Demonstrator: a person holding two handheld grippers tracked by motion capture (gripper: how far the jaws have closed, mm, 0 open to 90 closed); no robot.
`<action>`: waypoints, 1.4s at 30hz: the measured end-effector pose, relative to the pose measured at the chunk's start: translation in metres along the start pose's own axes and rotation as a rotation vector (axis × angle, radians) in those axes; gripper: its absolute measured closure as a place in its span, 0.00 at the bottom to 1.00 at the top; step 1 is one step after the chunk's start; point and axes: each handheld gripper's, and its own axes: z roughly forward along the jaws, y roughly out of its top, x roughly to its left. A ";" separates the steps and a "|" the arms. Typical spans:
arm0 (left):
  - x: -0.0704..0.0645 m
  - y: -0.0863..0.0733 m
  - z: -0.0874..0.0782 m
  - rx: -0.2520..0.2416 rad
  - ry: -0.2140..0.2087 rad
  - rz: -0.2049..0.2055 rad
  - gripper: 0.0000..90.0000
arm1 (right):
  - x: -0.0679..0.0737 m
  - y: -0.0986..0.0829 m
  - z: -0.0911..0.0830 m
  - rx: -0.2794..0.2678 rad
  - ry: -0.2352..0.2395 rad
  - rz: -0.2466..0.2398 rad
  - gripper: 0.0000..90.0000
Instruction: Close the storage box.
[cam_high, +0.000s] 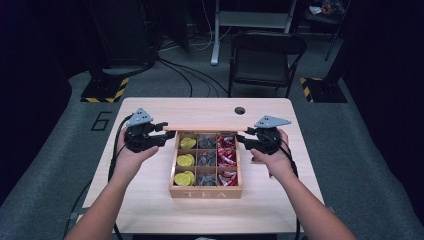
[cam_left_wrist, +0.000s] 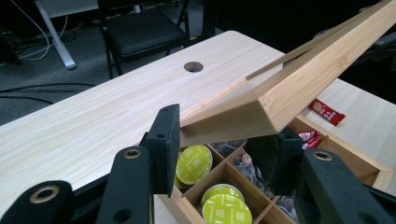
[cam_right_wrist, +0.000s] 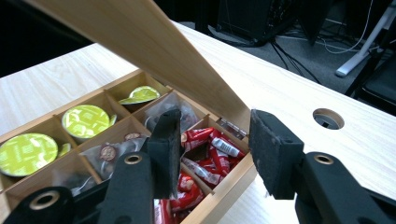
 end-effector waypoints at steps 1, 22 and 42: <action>-0.001 -0.001 0.000 0.001 -0.005 -0.005 0.60 | 0.002 0.000 -0.003 -0.009 0.001 -0.008 0.59; -0.014 -0.030 -0.006 0.007 -0.007 -0.008 0.61 | 0.031 -0.019 -0.033 -0.039 0.036 -0.013 0.58; -0.027 -0.054 -0.007 0.046 0.004 -0.011 0.60 | 0.042 -0.032 -0.041 -0.035 0.062 0.054 0.58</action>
